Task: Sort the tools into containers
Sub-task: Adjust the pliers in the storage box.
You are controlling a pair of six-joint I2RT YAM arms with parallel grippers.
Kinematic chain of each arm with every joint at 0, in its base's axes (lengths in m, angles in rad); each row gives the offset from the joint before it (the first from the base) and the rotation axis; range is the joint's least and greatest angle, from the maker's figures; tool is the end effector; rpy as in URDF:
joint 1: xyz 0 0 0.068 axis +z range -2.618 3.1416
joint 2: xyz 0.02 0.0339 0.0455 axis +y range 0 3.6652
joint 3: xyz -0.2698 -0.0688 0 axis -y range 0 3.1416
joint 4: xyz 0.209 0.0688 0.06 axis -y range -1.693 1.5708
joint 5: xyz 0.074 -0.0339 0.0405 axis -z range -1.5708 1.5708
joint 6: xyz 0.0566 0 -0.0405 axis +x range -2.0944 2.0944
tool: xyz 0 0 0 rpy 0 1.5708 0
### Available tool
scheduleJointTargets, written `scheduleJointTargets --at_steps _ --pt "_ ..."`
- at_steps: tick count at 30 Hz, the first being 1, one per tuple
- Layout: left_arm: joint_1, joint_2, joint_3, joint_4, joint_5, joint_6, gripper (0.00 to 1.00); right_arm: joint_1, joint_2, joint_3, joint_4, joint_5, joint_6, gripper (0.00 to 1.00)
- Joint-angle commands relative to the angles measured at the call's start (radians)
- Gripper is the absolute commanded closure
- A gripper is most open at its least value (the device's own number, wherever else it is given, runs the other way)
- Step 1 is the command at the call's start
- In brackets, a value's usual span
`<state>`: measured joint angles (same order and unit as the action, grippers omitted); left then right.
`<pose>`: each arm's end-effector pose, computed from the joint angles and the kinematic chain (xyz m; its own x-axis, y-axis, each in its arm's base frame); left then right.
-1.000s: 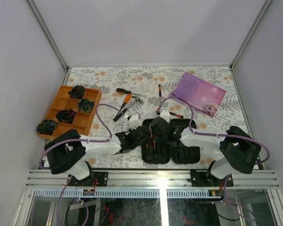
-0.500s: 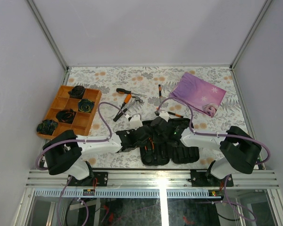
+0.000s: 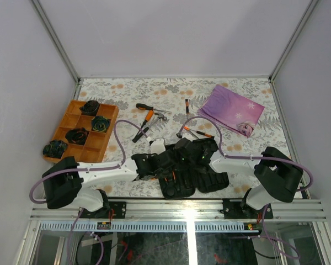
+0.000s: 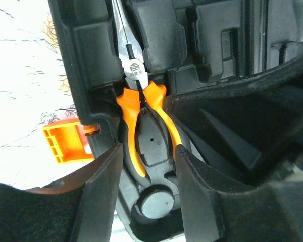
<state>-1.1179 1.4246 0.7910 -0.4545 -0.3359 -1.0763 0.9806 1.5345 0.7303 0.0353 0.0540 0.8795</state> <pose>0.1235 -0.2111 0.1922 -0.8722 -0.1067 -0.4773 0.0300 0.9624 -0.2700 0.1652 0.2411 0.1835 -0.8692 0.0846 -0.4871 -0.2170 0.8199 0.5298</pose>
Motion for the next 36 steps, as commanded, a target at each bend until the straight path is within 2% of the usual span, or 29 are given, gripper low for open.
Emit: scheduleJointTargets --at_steps 1,6,15,25,36 --pt "-0.003 -0.069 0.03 -0.104 -0.06 0.023 0.53 0.015 0.039 -0.003 -0.104 -0.021 -0.02 0.99" --pt "-0.002 -0.152 0.02 -0.086 -0.086 0.041 0.46 0.015 0.042 -0.001 -0.112 -0.016 -0.024 0.99" --pt "0.005 -0.275 -0.039 -0.063 -0.106 0.032 0.42 0.015 0.053 0.02 -0.117 -0.033 -0.051 0.99" --pt "0.194 -0.415 -0.174 0.001 0.042 0.059 0.41 0.015 0.181 0.147 -0.137 -0.096 -0.199 0.98" --pt "0.269 -0.462 -0.228 -0.013 0.069 0.067 0.41 0.015 0.173 0.171 -0.144 -0.093 -0.197 0.96"
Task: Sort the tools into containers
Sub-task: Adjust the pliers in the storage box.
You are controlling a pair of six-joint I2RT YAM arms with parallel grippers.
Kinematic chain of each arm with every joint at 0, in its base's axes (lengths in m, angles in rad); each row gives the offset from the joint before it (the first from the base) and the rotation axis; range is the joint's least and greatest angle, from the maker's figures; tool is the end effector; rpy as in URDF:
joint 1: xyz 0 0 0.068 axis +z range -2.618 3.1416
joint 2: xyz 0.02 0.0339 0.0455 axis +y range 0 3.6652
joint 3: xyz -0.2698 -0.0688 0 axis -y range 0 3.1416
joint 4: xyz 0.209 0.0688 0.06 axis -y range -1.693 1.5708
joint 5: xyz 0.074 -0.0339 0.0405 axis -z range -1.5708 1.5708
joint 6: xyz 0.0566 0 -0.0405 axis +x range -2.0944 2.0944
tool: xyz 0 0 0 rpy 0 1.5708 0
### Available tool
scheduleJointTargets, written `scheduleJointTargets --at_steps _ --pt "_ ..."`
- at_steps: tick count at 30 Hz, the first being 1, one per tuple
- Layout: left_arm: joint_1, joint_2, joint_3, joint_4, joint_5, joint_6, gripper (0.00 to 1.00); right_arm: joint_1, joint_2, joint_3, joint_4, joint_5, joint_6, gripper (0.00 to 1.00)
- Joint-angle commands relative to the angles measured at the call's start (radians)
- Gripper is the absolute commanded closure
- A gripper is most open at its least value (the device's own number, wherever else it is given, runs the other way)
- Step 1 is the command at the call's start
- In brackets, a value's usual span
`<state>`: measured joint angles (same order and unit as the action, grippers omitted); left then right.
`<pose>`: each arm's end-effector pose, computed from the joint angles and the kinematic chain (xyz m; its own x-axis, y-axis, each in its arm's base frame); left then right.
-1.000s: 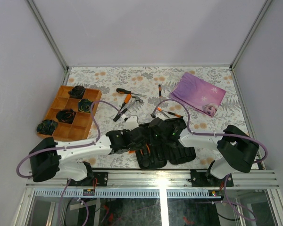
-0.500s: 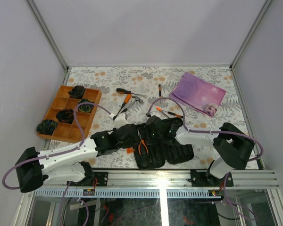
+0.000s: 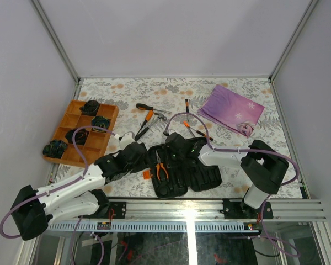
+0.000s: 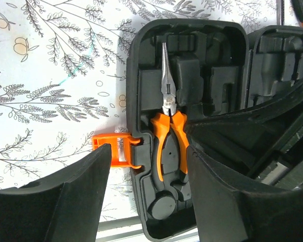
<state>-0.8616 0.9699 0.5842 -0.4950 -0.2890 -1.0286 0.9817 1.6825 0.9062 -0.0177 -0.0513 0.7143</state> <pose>0.1199 -0.1150 0.2141 -0.7810 -0.3506 -0.5168 -0.1158 0.8945 -0.4319 0.1825 0.2783 0.1849 -0.8564 -0.1041 -0.5057 -0.3829 0.7851 0.4868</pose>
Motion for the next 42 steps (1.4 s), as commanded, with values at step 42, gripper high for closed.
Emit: scheduleJointTargets --at_steps 42 --pt "0.145 0.012 -0.139 0.248 0.249 0.071 0.37 0.024 -0.175 -0.049 -0.058 0.038 -0.124 0.75"
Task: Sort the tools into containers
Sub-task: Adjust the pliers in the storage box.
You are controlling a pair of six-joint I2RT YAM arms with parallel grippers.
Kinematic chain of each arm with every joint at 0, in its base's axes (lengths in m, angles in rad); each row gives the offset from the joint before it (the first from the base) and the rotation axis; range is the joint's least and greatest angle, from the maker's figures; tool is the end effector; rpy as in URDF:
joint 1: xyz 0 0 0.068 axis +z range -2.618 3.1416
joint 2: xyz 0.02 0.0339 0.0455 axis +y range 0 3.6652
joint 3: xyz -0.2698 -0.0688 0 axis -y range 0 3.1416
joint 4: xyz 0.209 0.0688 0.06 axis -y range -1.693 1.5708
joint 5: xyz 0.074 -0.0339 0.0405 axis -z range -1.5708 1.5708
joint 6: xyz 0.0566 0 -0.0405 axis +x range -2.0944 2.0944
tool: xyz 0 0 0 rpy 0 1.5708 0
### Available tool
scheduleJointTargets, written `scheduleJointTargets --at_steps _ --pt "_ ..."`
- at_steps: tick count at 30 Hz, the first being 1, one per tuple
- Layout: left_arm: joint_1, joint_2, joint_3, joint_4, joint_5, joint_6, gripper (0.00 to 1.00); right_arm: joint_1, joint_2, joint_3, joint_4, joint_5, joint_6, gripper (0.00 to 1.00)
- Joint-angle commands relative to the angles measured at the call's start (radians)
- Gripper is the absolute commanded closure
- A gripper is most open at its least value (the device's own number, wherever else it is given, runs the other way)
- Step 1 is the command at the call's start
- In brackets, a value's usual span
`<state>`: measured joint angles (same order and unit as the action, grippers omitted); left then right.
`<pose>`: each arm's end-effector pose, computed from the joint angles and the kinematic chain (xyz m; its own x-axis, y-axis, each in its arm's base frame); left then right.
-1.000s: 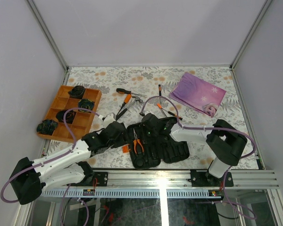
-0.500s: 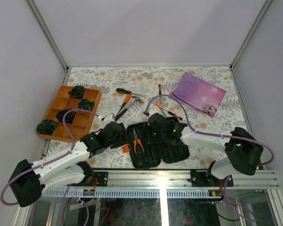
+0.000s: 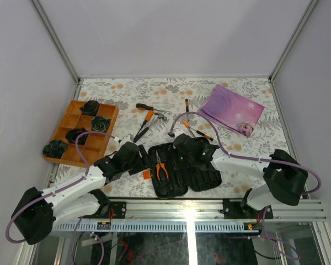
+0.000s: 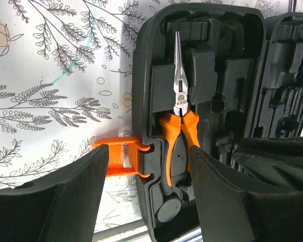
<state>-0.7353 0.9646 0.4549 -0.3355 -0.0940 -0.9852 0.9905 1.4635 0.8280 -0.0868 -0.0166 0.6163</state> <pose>0.1256 -0.1064 0.1881 -0.8247 -0.3728 -0.4253 -0.1188 0.8494 -0.5142 0.1598 0.2455 0.2196 -0.7831 -0.1403 -0.6059 -0.4784 0.7584 0.4426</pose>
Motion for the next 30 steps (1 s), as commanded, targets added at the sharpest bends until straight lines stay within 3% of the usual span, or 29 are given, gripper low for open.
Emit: scheduleJointTargets --at_steps 1,7,14,30 --pt "0.023 0.024 -0.009 0.091 0.058 0.031 0.37 0.017 0.056 0.031 0.025 -0.009 -0.027 0.76" --pt "0.03 0.048 -0.023 0.103 0.059 0.044 0.41 0.026 0.103 0.029 0.104 -0.096 -0.025 0.79" --pt "0.031 0.098 -0.036 0.137 0.086 0.069 0.47 0.039 0.126 0.034 0.098 -0.095 -0.024 0.8" --pt "0.031 0.177 -0.05 0.233 0.152 0.108 0.47 0.042 0.18 0.06 0.033 -0.077 -0.002 0.89"
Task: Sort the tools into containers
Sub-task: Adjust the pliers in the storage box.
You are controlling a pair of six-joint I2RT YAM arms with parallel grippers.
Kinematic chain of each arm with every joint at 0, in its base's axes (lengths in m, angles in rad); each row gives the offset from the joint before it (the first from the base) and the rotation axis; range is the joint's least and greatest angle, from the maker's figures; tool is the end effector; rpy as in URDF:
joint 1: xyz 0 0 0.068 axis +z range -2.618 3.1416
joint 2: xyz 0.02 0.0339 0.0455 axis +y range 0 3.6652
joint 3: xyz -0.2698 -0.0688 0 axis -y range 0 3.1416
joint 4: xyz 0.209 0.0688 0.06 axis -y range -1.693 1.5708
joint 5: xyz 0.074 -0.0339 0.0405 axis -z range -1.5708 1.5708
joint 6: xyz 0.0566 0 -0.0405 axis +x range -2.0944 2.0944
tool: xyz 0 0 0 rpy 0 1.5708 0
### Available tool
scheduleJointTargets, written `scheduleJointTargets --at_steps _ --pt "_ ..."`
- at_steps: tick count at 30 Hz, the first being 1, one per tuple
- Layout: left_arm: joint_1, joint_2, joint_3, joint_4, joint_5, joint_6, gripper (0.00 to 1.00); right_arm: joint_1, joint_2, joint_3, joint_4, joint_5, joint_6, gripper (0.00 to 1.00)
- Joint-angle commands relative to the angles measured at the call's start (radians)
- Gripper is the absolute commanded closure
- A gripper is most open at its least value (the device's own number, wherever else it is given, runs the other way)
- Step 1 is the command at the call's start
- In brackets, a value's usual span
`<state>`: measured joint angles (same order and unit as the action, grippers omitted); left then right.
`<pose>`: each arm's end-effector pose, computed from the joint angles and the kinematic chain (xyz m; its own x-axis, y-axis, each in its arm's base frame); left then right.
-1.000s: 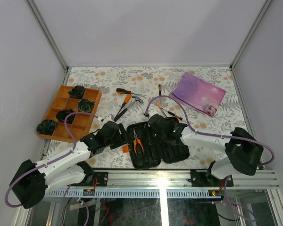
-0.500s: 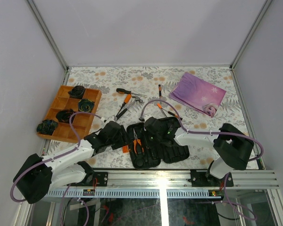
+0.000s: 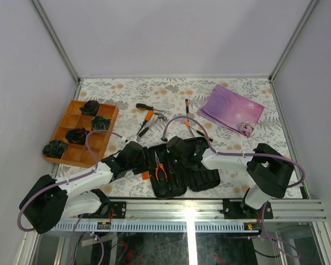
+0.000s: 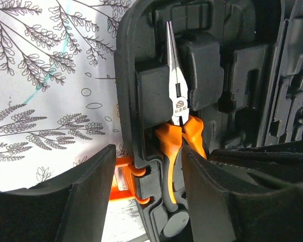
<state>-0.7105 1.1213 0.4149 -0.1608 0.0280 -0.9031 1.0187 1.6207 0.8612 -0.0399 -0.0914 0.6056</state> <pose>0.1393 -0.1220 0.1669 -0.8806 -0.2778 -0.3838 -0.0417 0.8524 -0.5212 0.1620 0.2728 0.1891 -0.8108 -0.2354 -0.5359 -0.5105 0.7323 0.4506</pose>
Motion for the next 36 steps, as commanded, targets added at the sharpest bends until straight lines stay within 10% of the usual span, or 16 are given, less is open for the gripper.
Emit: scheduleJointTargets --at_steps 1,36 --pt "0.006 0.029 -0.009 0.059 0.03 0.028 0.48 0.014 0.025 0.027 -0.015 -0.002 0.009 0.9" --pt "-0.02 0.175 0.064 -0.109 -0.045 0.083 0.69 0.013 0.231 0.135 -0.205 0.054 0.072 1.0"
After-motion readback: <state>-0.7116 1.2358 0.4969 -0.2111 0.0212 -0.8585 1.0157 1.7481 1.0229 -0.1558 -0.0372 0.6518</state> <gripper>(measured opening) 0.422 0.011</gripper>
